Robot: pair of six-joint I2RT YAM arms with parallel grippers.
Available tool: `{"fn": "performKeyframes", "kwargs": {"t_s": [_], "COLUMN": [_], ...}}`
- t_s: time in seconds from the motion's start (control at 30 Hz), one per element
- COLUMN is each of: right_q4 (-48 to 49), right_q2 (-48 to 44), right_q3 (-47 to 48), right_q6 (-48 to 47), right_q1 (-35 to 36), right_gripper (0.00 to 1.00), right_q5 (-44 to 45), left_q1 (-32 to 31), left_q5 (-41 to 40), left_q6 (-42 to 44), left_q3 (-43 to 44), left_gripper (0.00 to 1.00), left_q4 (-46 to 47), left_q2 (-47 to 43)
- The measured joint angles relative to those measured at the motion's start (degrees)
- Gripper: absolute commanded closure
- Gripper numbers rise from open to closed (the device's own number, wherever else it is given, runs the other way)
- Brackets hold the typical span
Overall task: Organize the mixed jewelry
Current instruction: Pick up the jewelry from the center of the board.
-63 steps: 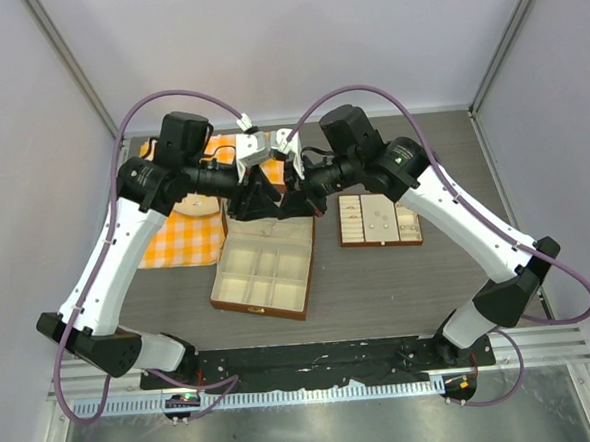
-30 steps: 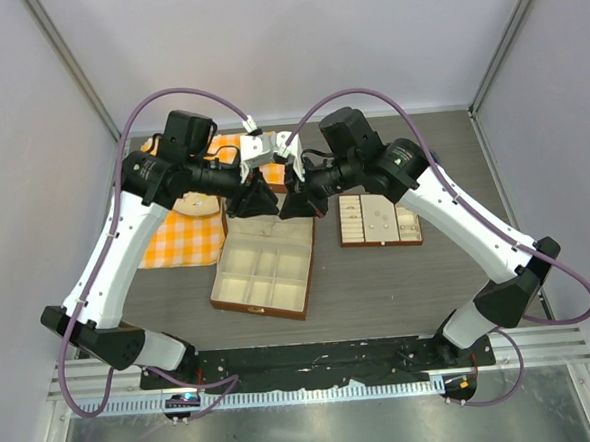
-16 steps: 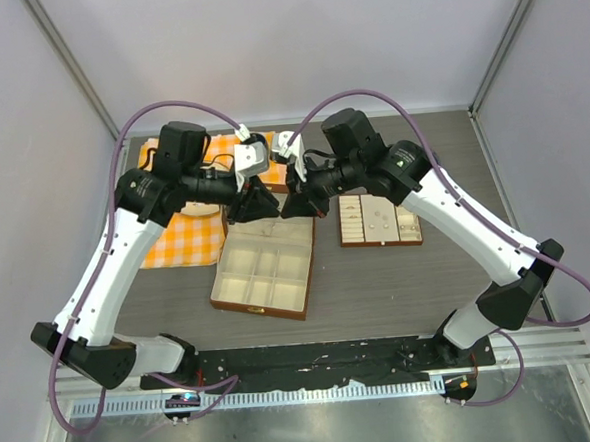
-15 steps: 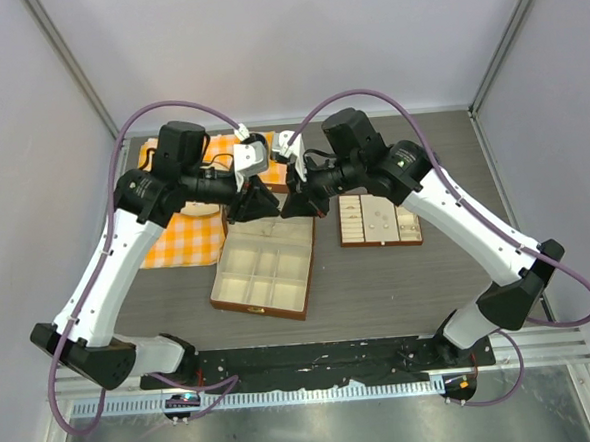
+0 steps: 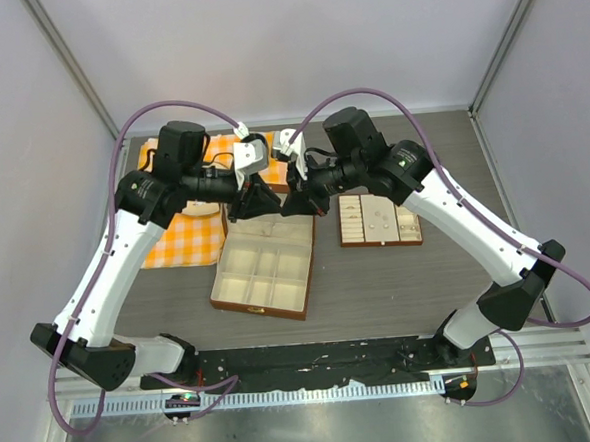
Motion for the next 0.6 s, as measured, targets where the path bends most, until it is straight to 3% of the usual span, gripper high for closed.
{"fn": "performKeyframes", "kwargs": {"t_s": [0.17, 0.6], "right_q4": [0.04, -0.07], "right_q2": [0.0, -0.52], "right_q3": [0.0, 0.0], "right_q6": [0.02, 0.22], "right_q1": [0.0, -0.17], "right_gripper": [0.99, 0.99], "right_q5": [0.07, 0.37], "left_q1": [0.0, 0.0], "left_q5": [0.0, 0.85], "left_q6": [-0.15, -0.26], "left_q3": [0.0, -0.57], "left_gripper": [0.91, 1.0], "left_q4": [0.2, 1.97], "left_q2": [0.0, 0.02]}}
